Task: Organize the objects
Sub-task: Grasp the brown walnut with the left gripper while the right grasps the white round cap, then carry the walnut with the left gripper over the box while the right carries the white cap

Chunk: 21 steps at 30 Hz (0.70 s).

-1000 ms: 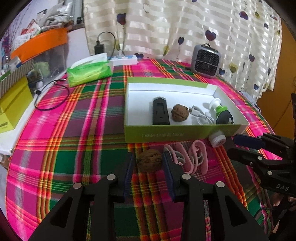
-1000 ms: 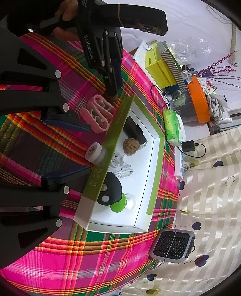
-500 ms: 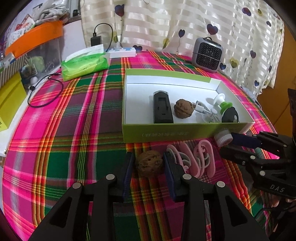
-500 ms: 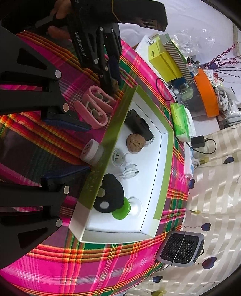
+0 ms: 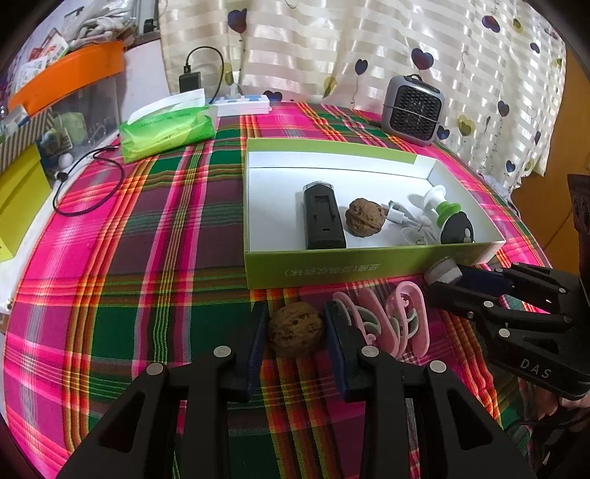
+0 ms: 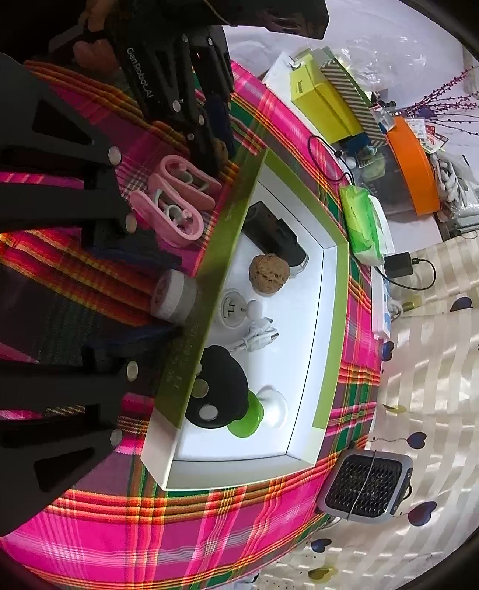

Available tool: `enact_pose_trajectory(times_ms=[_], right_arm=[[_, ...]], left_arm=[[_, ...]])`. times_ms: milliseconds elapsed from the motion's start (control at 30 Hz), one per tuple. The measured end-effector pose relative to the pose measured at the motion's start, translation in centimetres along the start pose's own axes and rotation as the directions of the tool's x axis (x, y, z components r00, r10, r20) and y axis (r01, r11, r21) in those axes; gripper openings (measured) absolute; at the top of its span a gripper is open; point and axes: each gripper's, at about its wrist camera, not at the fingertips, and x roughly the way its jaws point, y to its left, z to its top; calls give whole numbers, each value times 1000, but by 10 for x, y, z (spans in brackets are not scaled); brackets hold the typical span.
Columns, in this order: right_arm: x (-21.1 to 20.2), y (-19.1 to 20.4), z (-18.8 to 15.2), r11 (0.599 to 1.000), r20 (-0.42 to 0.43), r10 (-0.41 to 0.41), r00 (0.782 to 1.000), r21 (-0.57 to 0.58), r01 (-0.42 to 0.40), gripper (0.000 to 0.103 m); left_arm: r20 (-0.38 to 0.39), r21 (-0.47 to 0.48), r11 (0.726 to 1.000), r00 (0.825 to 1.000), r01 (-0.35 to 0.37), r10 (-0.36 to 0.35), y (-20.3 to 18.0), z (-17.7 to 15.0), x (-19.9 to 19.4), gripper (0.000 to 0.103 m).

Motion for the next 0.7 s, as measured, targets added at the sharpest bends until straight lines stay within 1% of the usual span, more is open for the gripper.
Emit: enact_pose_trajectory(times_ms=[167, 267, 500, 700], right_arm=[[-5, 2, -3, 1000, 12, 13, 1000, -6, -13, 30], [-10, 3, -6, 1000, 25, 25, 999, -8, -25, 30], [-22, 2, -13, 999, 62, 50, 997, -1, -50, 30], [-33, 1, -18, 997, 94, 75, 993, 0, -75, 30]], left_arm=[[4, 11, 1000, 1000, 1, -1, -3, -2, -2, 29], [19, 17, 1000, 1000, -5, 5, -5, -4, -7, 29], [40, 5, 1000, 999, -9, 8, -8, -9, -16, 28], [76, 3, 1000, 997, -10, 10, -15, -10, -30, 28]])
